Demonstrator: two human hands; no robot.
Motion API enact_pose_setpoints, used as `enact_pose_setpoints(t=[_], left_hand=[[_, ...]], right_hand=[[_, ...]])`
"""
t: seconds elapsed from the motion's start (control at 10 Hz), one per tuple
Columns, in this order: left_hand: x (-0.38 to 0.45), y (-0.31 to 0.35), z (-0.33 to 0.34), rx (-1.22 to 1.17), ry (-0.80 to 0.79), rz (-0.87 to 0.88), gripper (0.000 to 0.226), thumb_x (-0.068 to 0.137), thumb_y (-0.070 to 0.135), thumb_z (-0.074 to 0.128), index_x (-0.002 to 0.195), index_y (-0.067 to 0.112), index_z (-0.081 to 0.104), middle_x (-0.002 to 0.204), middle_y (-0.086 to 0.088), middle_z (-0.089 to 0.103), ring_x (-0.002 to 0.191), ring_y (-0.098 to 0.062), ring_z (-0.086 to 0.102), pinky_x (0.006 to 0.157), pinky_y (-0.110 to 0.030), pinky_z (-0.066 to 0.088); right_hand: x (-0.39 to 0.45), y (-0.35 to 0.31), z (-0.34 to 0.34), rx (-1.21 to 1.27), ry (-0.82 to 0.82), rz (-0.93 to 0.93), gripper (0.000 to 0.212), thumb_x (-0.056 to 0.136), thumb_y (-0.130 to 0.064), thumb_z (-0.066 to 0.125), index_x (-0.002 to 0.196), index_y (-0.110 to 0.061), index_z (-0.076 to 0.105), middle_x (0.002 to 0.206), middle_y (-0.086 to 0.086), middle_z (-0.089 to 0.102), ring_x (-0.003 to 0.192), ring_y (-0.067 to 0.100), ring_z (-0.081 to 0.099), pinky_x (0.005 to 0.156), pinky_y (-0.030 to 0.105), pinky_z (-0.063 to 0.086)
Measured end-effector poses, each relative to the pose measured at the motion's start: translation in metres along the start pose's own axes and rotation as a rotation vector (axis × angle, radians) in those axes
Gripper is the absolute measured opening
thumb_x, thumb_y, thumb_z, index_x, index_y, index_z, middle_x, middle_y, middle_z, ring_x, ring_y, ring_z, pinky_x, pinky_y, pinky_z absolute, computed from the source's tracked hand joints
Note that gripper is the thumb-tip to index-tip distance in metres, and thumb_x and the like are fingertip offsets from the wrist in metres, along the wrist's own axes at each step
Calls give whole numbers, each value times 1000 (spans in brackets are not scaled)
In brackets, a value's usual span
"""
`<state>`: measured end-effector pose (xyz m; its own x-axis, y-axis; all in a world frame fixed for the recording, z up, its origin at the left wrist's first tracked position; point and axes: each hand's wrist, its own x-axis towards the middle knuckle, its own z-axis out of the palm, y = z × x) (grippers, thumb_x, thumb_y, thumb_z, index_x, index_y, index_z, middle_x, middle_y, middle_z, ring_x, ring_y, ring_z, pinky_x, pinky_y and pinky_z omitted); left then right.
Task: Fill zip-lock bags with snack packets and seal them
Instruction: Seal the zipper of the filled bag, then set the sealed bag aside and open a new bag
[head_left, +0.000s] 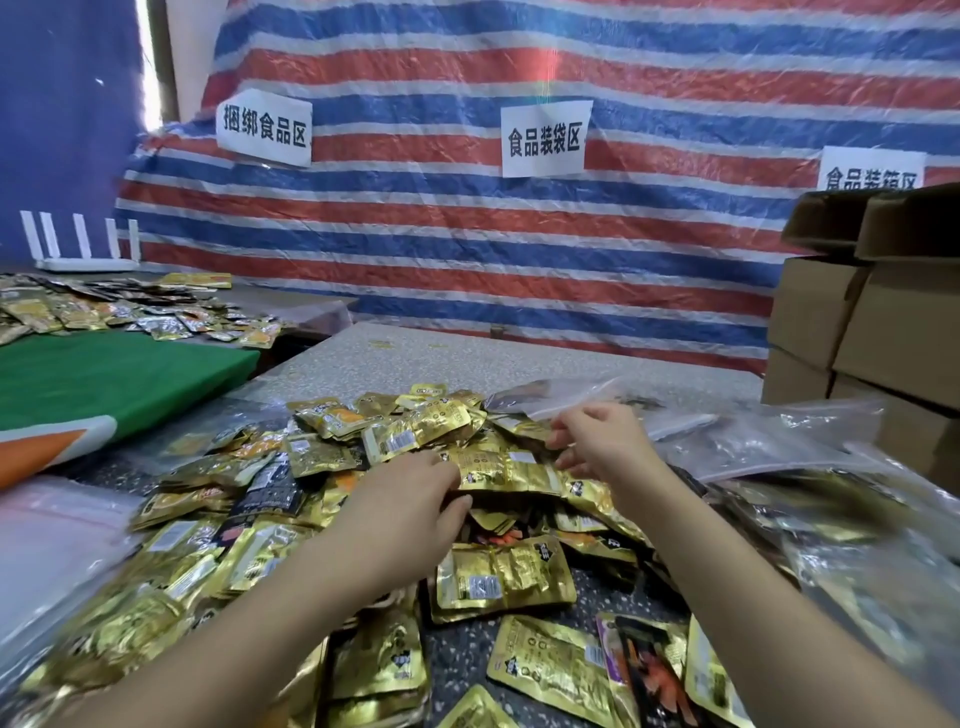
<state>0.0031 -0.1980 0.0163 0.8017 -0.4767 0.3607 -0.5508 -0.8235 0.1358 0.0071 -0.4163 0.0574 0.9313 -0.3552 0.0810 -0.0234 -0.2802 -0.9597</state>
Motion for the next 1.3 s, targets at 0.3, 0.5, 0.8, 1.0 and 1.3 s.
enact_pose_setpoints(t=[0.3, 0.5, 0.8, 1.0, 1.3], left_hand=[[-15, -9, 3, -88, 57, -62, 36, 100, 47, 43, 124, 23, 55, 121, 8, 58, 110, -13, 54, 94, -34, 48], [-21, -43, -28, -243, 300, -215, 13, 100, 24, 52, 98, 18, 63, 87, 3, 65, 73, -16, 60, 63, -33, 49], [-55, -166, -52, 264, -29, -680, 43, 102, 34, 41, 65, 14, 48, 71, -6, 53, 90, -32, 61, 67, -35, 46], [-85, -208, -33, 321, -371, -878, 36, 101, 38, 46, 104, 8, 67, 118, -14, 66, 101, -26, 63, 75, -24, 40], [-86, -189, -39, 292, -264, -835, 30, 102, 14, 41, 116, -2, 63, 118, -20, 64, 110, -34, 61, 85, -36, 46]], right_hand=[[-56, -19, 8, -139, -174, -209, 35, 104, -31, 50, 79, -11, 64, 55, -1, 63, 51, 10, 62, 54, 24, 47], [-74, -16, 14, -194, -238, -242, 53, 103, -42, 45, 61, -13, 53, 46, 0, 56, 48, 14, 59, 72, 36, 51], [-83, -8, 28, -126, -323, -211, 22, 102, -21, 53, 84, -9, 60, 67, 1, 67, 55, 12, 61, 55, 27, 49], [-86, -4, 31, -242, -417, -208, 13, 101, -22, 56, 94, -12, 61, 75, 0, 69, 59, 14, 66, 57, 29, 52], [-91, -1, 33, -332, -494, -241, 20, 101, -33, 55, 93, -16, 64, 76, -8, 72, 61, 10, 67, 54, 18, 50]])
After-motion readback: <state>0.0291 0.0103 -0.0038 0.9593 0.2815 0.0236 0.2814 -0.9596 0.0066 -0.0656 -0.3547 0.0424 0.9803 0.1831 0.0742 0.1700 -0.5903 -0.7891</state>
